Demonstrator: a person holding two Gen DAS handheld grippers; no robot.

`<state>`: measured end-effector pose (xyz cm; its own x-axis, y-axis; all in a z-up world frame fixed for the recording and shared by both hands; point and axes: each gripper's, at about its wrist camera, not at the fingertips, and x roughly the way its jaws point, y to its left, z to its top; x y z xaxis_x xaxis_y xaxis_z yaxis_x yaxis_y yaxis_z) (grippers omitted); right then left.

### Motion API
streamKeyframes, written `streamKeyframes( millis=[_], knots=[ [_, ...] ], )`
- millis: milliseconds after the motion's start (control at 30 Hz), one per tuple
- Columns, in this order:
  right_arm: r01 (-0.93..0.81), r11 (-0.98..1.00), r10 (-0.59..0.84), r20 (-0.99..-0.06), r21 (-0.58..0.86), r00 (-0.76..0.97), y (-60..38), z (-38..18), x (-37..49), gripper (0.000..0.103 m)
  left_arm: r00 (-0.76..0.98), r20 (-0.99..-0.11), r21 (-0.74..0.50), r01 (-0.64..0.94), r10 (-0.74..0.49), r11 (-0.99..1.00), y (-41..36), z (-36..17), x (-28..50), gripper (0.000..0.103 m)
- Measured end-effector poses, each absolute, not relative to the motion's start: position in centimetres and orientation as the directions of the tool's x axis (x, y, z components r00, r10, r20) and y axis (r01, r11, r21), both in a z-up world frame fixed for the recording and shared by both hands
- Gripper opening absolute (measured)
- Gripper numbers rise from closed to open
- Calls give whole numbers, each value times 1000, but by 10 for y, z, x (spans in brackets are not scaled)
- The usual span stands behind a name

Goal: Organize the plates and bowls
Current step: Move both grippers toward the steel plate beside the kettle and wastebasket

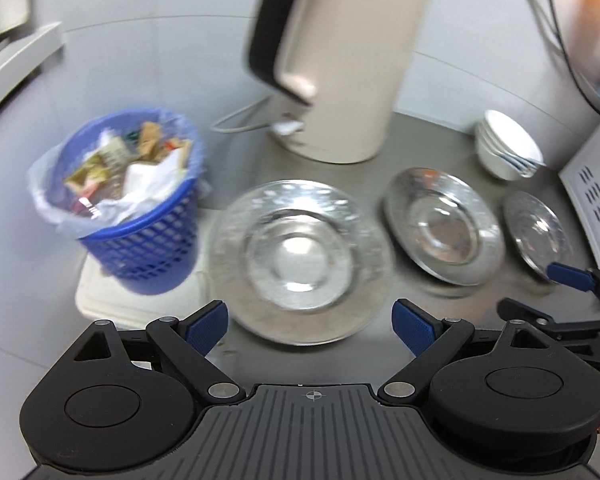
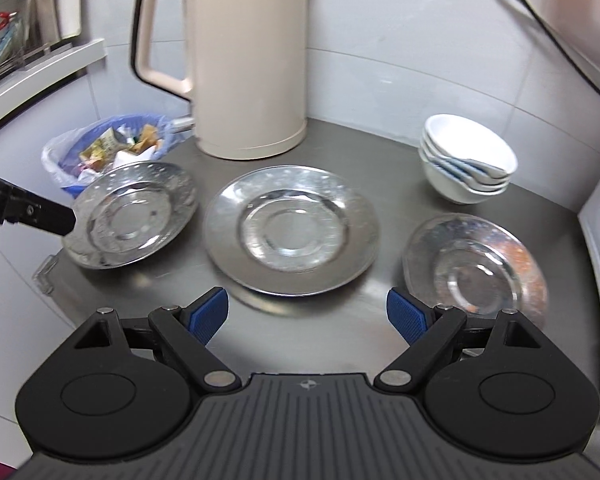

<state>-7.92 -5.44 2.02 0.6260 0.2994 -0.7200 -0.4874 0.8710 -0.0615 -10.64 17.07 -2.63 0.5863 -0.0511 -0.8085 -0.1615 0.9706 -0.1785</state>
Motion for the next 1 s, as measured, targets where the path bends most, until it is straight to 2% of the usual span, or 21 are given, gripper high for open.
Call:
streamKeyframes(
  millis=[300,633,867,1000],
  knots=[
    [-556,831,367,-727,-23,580,-35,23,-83,89,582,-813,-179,-256,4,950,213,-31,-117,103],
    [-644,757,494,-745,114,449,-10,18,-82,89,562,-827,-192,-314,20,930,238,-43,-120,103],
    [-645,743,529,-746,178,404,2,12,-79,88,547,-837,-207,-337,13,919,249,-53,-110,103],
    [-620,753,551,-728,223,408,4,8,-74,83,550,-835,-216,-337,6,916,252,-57,-98,103]
  ],
)
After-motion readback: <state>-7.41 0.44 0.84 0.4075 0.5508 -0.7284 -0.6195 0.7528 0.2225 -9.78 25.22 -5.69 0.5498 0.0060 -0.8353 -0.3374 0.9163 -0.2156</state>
